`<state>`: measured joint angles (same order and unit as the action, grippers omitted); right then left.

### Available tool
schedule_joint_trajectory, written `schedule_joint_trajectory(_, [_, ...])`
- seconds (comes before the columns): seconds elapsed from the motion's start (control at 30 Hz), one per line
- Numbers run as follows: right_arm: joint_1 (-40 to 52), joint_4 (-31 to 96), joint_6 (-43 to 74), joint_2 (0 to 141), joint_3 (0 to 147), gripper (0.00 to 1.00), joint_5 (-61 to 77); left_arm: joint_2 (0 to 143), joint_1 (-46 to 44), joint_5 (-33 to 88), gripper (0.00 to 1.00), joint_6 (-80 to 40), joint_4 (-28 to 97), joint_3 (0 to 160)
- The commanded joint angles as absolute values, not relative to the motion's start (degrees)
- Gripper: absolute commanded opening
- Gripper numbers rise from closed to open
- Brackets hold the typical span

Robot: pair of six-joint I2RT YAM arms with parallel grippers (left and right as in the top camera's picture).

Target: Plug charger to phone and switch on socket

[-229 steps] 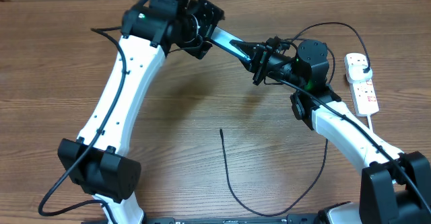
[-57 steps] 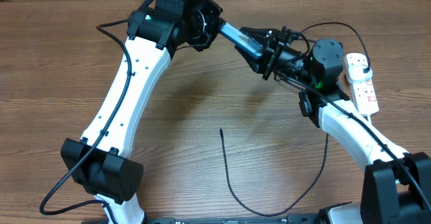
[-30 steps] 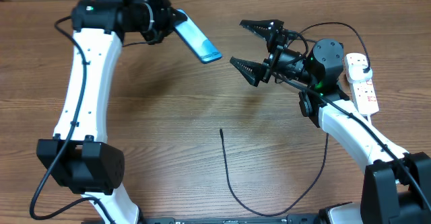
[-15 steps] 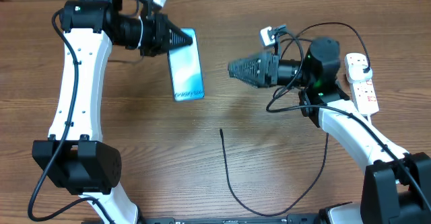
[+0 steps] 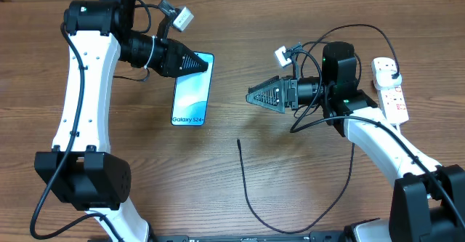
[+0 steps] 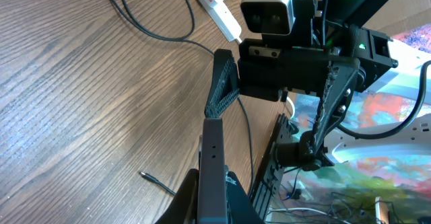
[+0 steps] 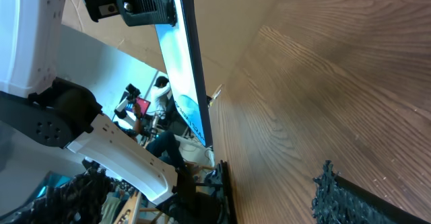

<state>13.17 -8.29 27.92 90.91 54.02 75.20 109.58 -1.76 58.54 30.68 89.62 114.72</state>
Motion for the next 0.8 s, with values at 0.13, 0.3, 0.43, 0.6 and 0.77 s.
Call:
schedule_joint_trajectory(0.13, [13.8,-5.4,24.9,90.2,54.7,1.00,72.2,109.4,-1.8,62.2,0.04,33.5,87.7,115.2])
schedule_joint_trajectory(0.3, [19.6,5.1,19.9,90.2,54.7,1.00,56.9,109.4,-1.8,74.8,0.04,30.3,77.1,115.2])
schedule_joint_trajectory(0.43, [23.0,10.0,18.4,90.2,54.7,1.00,46.4,109.4,-1.8,76.5,0.04,16.4,65.3,115.2])
schedule_joint_trajectory(0.6, [24.1,17.0,15.9,90.2,54.7,1.00,37.4,109.4,-0.9,76.6,0.04,6.2,56.7,115.2])
schedule_joint_trajectory(0.77, [24.1,22.0,12.9,90.2,54.7,0.99,32.7,111.3,0.9,79.9,0.04,4.8,55.8,115.2])
